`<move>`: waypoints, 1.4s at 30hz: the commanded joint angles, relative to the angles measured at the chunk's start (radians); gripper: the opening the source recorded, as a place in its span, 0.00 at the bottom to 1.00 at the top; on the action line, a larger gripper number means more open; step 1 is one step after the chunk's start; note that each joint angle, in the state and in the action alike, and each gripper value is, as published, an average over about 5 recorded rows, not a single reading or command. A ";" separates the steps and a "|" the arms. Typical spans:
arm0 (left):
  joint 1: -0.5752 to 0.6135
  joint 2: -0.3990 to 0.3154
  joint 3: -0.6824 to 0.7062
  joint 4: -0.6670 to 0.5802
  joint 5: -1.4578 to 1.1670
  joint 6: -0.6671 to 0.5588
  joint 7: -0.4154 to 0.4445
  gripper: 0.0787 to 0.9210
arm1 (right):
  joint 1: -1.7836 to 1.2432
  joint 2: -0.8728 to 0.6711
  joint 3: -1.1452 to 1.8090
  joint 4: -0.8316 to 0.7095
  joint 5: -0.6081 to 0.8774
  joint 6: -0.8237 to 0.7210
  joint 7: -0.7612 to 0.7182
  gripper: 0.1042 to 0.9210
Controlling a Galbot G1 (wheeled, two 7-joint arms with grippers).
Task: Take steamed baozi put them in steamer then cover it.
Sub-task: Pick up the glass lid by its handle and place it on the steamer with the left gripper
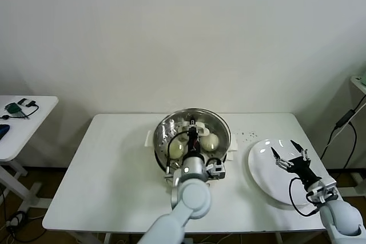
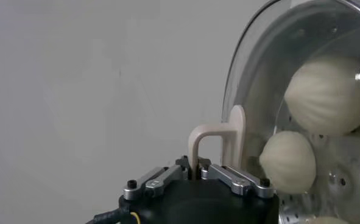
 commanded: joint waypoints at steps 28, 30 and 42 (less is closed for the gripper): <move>-0.003 0.010 0.007 0.024 0.053 0.024 0.052 0.08 | -0.001 0.009 0.013 -0.020 -0.015 0.014 -0.013 0.88; -0.004 0.010 0.006 0.025 0.055 0.021 0.049 0.08 | -0.002 0.009 0.015 -0.021 -0.016 0.014 -0.014 0.88; 0.008 0.033 0.008 -0.039 0.036 0.009 0.057 0.17 | -0.004 0.009 0.021 -0.015 -0.034 -0.010 -0.017 0.88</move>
